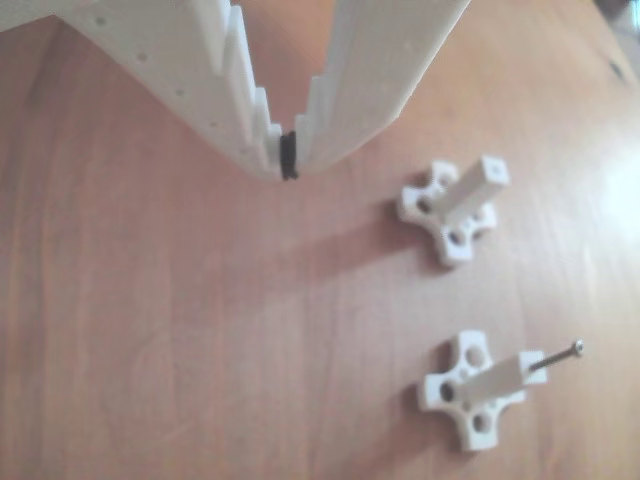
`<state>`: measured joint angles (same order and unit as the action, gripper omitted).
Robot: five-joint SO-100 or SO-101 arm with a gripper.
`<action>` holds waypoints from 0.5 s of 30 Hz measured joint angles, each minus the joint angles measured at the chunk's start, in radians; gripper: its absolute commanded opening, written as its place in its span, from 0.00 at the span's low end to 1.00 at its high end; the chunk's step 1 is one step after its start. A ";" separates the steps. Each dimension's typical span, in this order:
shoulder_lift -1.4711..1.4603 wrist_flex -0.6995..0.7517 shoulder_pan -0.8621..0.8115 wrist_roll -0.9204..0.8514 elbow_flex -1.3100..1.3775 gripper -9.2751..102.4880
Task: Grab the screw and set it in the hole.
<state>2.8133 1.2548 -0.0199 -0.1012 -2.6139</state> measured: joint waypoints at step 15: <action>-0.387 0.052 -0.014 0.044 0.321 0.04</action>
<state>2.4268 1.3070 -0.0337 -0.0568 -2.2933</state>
